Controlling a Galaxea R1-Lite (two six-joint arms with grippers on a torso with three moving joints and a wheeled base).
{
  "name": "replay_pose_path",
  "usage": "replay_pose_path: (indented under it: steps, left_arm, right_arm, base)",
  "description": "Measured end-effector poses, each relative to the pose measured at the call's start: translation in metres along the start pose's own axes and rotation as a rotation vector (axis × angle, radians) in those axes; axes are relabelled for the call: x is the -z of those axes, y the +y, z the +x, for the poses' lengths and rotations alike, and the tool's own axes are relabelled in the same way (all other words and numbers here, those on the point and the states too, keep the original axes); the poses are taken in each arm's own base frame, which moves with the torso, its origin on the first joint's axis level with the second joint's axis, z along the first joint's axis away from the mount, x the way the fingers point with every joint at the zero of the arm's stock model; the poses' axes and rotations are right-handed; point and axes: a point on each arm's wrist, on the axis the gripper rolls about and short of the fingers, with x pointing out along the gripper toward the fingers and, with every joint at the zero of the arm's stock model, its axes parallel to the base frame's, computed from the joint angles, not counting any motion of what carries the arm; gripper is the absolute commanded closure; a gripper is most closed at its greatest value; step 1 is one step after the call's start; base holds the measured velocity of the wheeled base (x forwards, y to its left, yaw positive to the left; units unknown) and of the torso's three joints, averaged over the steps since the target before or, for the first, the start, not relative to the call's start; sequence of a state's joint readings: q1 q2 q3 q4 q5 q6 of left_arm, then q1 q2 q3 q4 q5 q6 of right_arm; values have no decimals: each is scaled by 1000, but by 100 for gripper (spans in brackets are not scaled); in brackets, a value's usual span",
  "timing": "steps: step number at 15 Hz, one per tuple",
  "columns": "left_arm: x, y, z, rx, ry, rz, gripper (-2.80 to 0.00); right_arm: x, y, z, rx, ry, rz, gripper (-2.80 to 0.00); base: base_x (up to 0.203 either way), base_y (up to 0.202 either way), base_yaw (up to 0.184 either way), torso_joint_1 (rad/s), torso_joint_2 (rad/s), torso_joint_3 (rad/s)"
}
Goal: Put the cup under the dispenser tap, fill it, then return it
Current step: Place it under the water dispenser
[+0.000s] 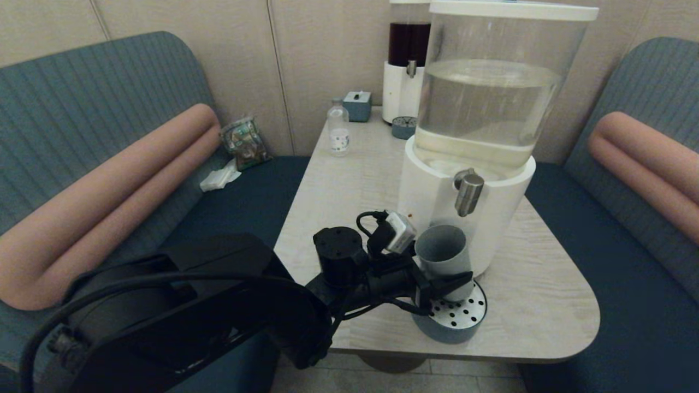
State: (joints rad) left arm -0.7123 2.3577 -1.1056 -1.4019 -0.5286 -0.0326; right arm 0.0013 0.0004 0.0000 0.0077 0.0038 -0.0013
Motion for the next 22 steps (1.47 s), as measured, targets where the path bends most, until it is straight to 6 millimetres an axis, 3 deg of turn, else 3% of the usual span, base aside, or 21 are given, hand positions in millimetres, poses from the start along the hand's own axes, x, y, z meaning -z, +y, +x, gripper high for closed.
replay_pose_path:
  steps: [13,22]
  left_arm:
    - [-9,-4,0,0,-17,-3,-280]
    - [-11,-17,-23,-1,40,-28,-280]
  right_arm:
    - [0,0,0,0,0,0,0]
    - [0,0,0,0,0,0,0]
  base:
    - [0,0,0,0,0,0]
    - [0,0,0,0,0,0]
